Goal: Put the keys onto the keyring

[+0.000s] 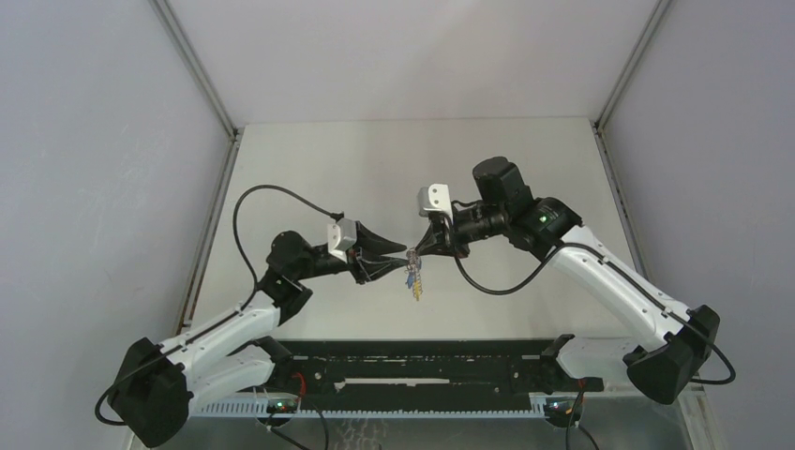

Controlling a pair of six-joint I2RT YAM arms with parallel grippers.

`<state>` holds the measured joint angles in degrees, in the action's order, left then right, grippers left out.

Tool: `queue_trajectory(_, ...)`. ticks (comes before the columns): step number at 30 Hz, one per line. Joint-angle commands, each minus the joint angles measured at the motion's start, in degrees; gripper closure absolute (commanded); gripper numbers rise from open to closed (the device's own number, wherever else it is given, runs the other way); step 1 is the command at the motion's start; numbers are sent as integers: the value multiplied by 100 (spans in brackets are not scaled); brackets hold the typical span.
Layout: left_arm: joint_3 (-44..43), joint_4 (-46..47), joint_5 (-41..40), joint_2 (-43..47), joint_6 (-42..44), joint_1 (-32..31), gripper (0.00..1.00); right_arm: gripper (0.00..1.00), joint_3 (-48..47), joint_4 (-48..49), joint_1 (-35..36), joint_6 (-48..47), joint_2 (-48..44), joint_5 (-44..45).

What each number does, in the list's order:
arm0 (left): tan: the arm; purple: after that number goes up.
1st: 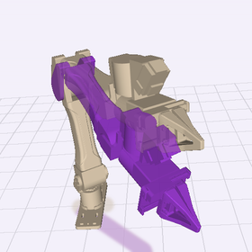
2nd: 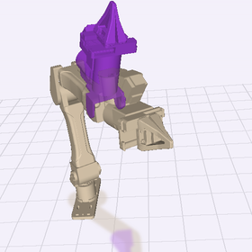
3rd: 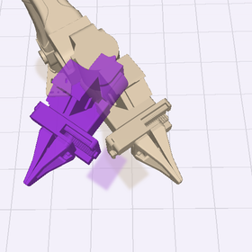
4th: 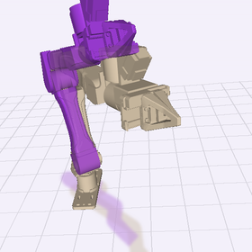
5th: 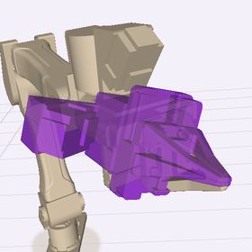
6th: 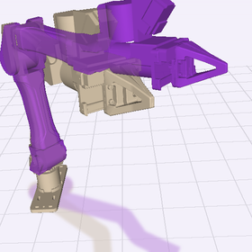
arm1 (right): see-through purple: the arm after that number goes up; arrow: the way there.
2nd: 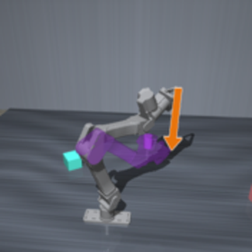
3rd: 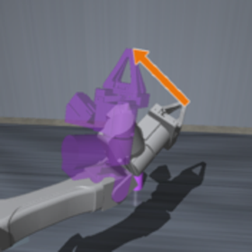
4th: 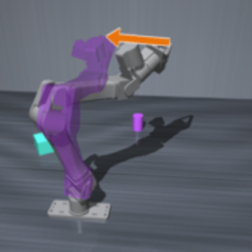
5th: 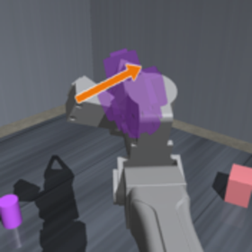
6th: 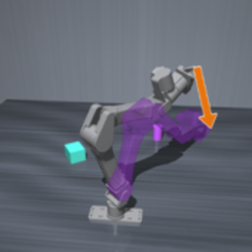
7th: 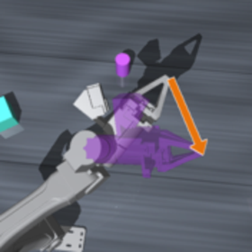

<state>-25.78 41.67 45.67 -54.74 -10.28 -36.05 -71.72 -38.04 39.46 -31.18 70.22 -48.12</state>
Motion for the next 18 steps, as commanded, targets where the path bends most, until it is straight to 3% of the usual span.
queue_trajectory(1,-490,-529,-67,-67,381,-83,64,100,-327,-177,178,-175,-30,406)
queue_trajectory(5,-539,-674,-56,-43,456,-133,69,100,-440,-385,291,-228,57,573)
queue_trajectory(18,-716,-1276,-207,55,737,-262,69,100,-678,-670,601,-252,305,1190)
